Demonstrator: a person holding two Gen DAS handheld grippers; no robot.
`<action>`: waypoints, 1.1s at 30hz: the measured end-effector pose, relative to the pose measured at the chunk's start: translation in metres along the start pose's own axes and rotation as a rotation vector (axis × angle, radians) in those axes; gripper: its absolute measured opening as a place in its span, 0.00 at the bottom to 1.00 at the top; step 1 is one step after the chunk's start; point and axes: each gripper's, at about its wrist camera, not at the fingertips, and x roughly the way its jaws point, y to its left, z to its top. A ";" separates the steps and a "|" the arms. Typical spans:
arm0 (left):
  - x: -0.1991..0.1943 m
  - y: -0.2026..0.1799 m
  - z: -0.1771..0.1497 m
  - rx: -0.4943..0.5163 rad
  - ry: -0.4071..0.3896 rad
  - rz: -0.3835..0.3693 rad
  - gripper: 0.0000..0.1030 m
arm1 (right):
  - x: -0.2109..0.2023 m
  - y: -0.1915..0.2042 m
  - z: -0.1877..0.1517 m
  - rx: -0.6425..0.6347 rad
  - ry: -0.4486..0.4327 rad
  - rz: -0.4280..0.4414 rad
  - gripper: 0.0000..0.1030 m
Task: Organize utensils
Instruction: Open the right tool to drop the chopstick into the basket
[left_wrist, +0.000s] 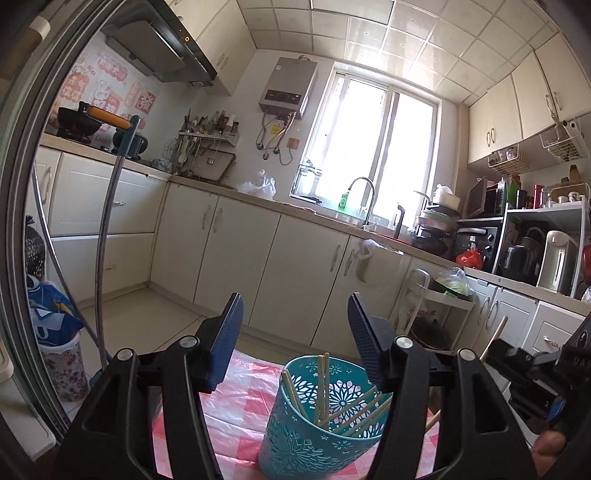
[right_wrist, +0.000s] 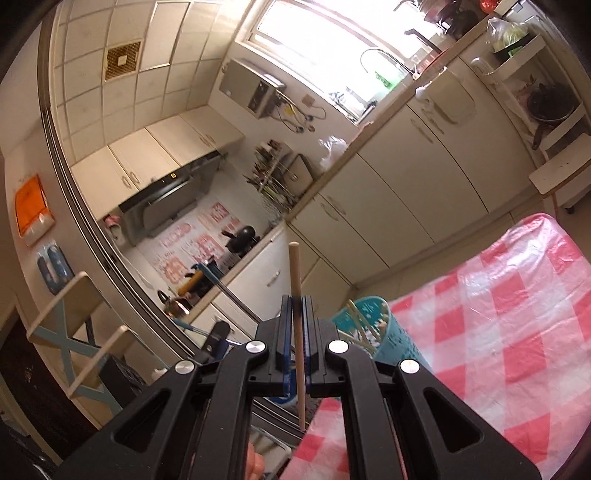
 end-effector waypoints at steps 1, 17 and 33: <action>0.000 0.000 0.000 0.001 0.000 0.001 0.54 | 0.000 0.001 0.001 0.001 -0.012 0.004 0.06; 0.006 0.008 0.003 0.002 0.004 0.014 0.54 | -0.001 0.001 0.019 0.072 -0.298 -0.014 0.06; 0.000 0.006 0.002 0.028 0.024 0.006 0.61 | 0.082 0.005 -0.036 -0.178 -0.081 -0.308 0.14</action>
